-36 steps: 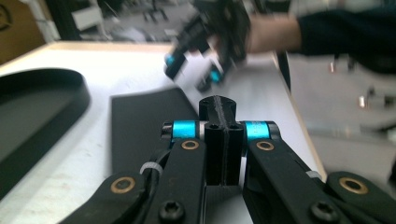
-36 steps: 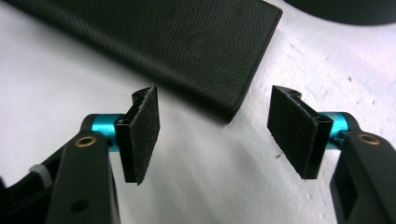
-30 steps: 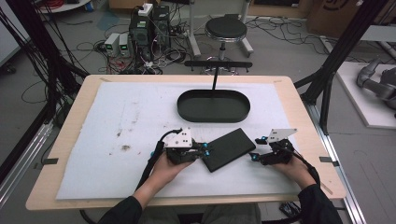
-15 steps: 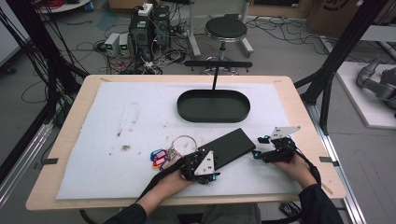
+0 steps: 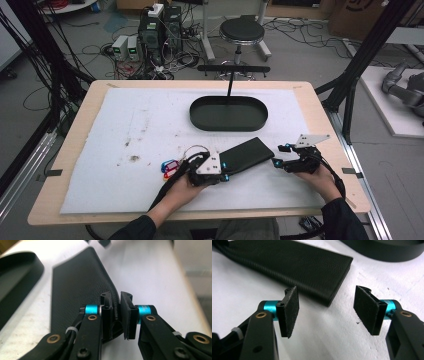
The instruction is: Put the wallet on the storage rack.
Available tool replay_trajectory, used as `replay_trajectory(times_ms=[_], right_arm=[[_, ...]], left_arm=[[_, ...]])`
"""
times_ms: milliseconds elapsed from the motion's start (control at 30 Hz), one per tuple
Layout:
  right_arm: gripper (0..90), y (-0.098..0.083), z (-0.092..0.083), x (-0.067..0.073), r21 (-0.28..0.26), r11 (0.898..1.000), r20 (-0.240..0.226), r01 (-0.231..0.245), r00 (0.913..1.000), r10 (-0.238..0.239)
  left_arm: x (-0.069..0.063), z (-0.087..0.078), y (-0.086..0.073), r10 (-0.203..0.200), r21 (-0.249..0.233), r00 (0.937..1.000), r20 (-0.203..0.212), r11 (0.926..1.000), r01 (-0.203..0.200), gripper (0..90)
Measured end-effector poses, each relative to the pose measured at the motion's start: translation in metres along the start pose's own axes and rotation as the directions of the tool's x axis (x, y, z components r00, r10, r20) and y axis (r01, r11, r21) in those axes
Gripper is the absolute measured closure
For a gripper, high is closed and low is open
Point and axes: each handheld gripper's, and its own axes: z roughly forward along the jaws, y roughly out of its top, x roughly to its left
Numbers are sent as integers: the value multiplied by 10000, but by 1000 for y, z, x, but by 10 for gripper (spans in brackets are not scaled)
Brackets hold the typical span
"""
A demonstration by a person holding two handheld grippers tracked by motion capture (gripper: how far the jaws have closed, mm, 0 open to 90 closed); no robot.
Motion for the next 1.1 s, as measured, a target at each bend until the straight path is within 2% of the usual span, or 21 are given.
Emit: replay_trajectory(times_ms=[33,100,167,300,400,433,500,567,600,633,667,700,733,767,800,833,867,933,1000,1067,1100], right_arm=[[360,0,-2,-1,-216,9997,-135,-82,9999,79],[351,0,-6,-1,-587,9982,-326,-116,9994,97],[341,1,-8,-1,-804,9966,-363,-156,9993,127],[322,4,-5,3,-969,9953,-477,63,9988,-110],[318,10,4,10,-907,9940,-894,608,9936,-690],[320,11,8,13,-817,9938,-861,760,9928,-830],[326,16,15,16,-691,9924,-760,1021,9913,-1072],[325,18,18,18,-690,9915,-661,1102,9912,-1148],[347,21,21,19,-684,9902,-638,1221,9899,-1265],[434,24,24,22,-715,9872,-829,1427,9854,-1485],[517,25,26,25,-731,9803,-537,1836,9808,-1877],[585,25,25,25,-666,9796,-579,1895,9794,-1934],[585,25,25,25,-666,9796,-579,1895,9794,-1934],[683,26,18,23,-911,9805,-941,1739,9787,-1823],[683,26,18,23,-911,9805,-941,1739,9787,-1823],[717,28,11,22,-1270,9802,-1379,1522,9758,-1694],[727,28,8,23,-1323,9805,-1522,1450,9745,-1647],[734,29,7,23,-1323,9823,-1680,1326,9737,-1540],[754,28,9,22,-1010,9896,-2203,1026,9677,-1228],[754,28,10,21,-971,9906,-2299,961,9662,-1163],[755,27,9,21,-929,9917,-2372,892,9653,-1090]], left_arm=[[4,-4,0,-289,-299,9995,95,9991,292,804],[12,-14,-2,-1010,-1048,9944,295,9891,1036,804],[19,-22,-4,-1312,-1513,9889,699,9785,1405,807],[24,-34,-4,-1606,-2145,9778,1346,9587,1870,808],[27,-39,-5,-1941,-2451,9673,1632,9417,2303,809],[29,-40,-6,-2024,-2541,9629,1786,9359,2439,809],[30,-41,-8,-2092,-2596,9575,1987,9308,2573,809],[29,-41,-7,-2073,-2608,9572,2019,9307,2565,809],[29,-41,-7,-2049,-2600,9576,2023,9315,2543,808],[29,-42,-7,-2058,-2619,9573,2028,9306,2556,807],[29,-44,-7,-2050,-2690,9585,1981,9290,2543,805],[30,-47,-8,-2073,-2780,9594,1914,9260,2555,803],[30,-50,-8,-2112,-2911,9605,1810,9214,2575,798],[32,-54,-9,-2116,-3023,9626,1693,9185,2551,793],[34,-57,-11,-2180,-3124,9622,1630,9137,2599,793],[35,-60,-12,-2252,-3159,9606,1627,9104,2670,782],[36,-61,-13,-2283,-3138,9613,1544,9112,2668,776],[38,-62,-15,-2301,-2907,9642,1320,9209,2595,769],[38,-60,-17,-2264,-2440,9695,941,9389,2429,648],[39,-58,-18,-2351,-2396,9685,824,9386,2483,612],[39,-57,-18,-2340,-2262,9699,667,9433,2431,513]])
